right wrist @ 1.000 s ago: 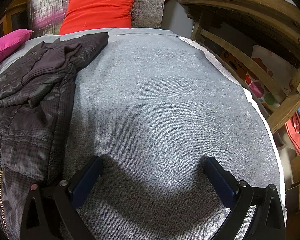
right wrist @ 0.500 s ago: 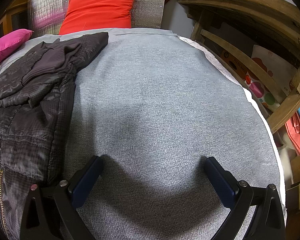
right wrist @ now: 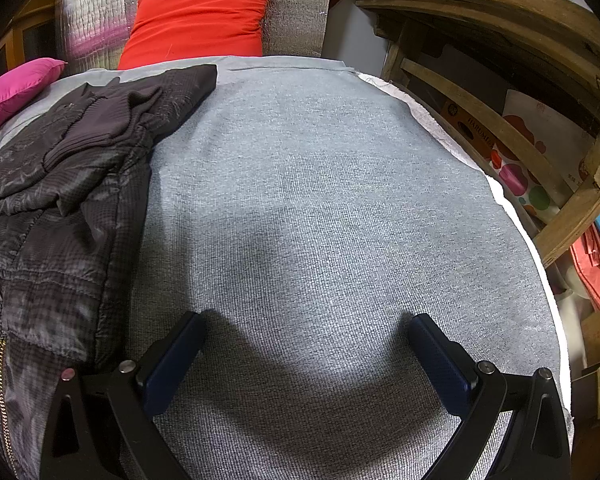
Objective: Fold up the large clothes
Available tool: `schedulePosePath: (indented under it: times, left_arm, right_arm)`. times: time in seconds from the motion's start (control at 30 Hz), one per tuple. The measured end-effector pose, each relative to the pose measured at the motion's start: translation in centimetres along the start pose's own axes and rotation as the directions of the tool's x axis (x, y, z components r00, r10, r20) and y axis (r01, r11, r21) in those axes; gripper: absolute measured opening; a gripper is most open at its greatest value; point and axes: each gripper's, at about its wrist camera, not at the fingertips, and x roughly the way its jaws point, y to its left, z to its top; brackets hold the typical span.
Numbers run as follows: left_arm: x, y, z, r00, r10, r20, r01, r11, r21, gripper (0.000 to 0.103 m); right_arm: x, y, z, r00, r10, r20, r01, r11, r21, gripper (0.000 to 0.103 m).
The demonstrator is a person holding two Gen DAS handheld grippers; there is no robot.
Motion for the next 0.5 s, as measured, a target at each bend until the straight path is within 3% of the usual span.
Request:
schedulePosePath:
  times: [0.2, 0.5]
  left_arm:
    - [-1.2, -6.8, 0.2, 0.997, -0.078, 0.026, 0.072, 0.982, 0.175, 0.103]
    - [-0.4, -11.0, -1.5, 0.996, -0.089, 0.010, 0.083, 0.961, 0.265, 0.103]
  right_arm:
    - [0.0, 0.0, 0.0, 1.000, -0.002, 0.000, 0.002, 1.000, -0.001, 0.103]
    - [-0.1, 0.1, -0.1, 1.000, 0.000, 0.000, 0.000, 1.000, 0.000, 0.103]
